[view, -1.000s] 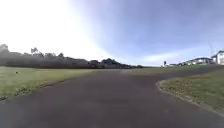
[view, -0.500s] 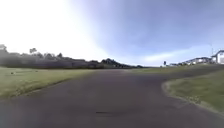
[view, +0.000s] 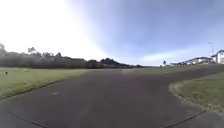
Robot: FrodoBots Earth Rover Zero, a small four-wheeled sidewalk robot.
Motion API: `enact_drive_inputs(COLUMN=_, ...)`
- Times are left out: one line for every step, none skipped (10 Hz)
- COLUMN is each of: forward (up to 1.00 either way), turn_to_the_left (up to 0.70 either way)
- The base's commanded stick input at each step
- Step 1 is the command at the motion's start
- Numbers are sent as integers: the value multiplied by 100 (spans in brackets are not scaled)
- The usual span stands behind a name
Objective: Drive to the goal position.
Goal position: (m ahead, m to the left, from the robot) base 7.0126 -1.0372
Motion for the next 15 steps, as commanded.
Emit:
enact_drive_inputs(forward=100, turn_to_the_left=0)
enact_drive_inputs(forward=100, turn_to_the_left=0)
enact_drive_inputs(forward=100, turn_to_the_left=0)
enact_drive_inputs(forward=100, turn_to_the_left=0)
enact_drive_inputs(forward=100, turn_to_the_left=0)
enact_drive_inputs(forward=100, turn_to_the_left=0)
enact_drive_inputs(forward=100, turn_to_the_left=0)
enact_drive_inputs(forward=100, turn_to_the_left=0)
enact_drive_inputs(forward=100, turn_to_the_left=0)
enact_drive_inputs(forward=100, turn_to_the_left=0)
enact_drive_inputs(forward=100, turn_to_the_left=0)
enact_drive_inputs(forward=100, turn_to_the_left=6)
enact_drive_inputs(forward=100, turn_to_the_left=25)
enact_drive_inputs(forward=100, turn_to_the_left=27)
enact_drive_inputs(forward=100, turn_to_the_left=22)
